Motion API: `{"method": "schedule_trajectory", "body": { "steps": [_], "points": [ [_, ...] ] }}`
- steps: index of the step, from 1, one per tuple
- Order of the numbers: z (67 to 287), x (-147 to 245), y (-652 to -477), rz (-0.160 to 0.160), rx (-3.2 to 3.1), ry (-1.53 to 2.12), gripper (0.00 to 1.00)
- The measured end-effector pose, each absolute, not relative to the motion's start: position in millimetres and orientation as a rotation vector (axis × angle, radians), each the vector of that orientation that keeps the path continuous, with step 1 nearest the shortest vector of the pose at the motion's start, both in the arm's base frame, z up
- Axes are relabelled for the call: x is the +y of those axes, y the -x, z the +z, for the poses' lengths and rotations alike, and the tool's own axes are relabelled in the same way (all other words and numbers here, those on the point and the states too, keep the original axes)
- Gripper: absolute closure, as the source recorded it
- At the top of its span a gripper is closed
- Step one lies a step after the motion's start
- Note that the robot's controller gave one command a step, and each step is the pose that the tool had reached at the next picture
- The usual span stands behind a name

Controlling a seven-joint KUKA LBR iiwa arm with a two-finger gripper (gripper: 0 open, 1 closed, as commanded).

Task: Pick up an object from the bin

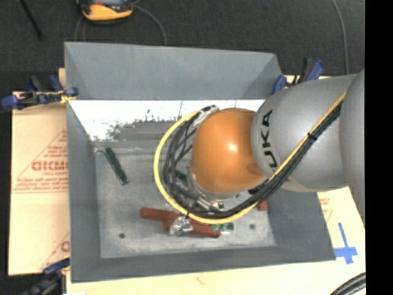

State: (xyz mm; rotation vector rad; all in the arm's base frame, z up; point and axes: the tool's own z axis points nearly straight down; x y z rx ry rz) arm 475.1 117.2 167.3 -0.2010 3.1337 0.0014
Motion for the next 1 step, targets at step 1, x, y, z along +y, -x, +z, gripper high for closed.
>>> {"method": "schedule_trajectory", "body": {
  "steps": [1],
  "points": [
    [205.1, 119.1, -480.3, -0.002, 3.136, 0.253, 1.0]
  ]
}}
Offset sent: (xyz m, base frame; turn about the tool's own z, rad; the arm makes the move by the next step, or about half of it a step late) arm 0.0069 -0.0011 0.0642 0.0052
